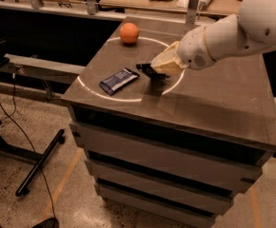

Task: Move rxbar chocolate near rxbar blueberry

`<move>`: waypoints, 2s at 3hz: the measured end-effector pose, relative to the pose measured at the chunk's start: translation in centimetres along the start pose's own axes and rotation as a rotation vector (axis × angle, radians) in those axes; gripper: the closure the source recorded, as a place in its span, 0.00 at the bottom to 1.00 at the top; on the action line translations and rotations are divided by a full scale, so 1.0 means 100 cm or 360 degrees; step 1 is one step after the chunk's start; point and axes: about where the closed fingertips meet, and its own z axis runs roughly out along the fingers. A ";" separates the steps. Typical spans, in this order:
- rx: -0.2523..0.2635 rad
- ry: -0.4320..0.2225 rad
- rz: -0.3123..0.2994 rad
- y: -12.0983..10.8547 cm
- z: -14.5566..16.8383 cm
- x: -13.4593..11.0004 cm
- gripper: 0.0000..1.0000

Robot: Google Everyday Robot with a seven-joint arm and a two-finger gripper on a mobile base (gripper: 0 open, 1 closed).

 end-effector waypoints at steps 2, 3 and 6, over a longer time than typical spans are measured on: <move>-0.0165 0.0052 -0.0191 0.038 0.043 -0.031 0.85; -0.0179 0.0070 -0.0214 0.041 0.049 -0.033 0.62; -0.0193 0.0067 -0.0224 0.044 0.052 -0.036 0.00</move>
Offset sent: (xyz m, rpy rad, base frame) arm -0.0258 0.0844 -0.0193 -0.1646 -0.0215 0.1924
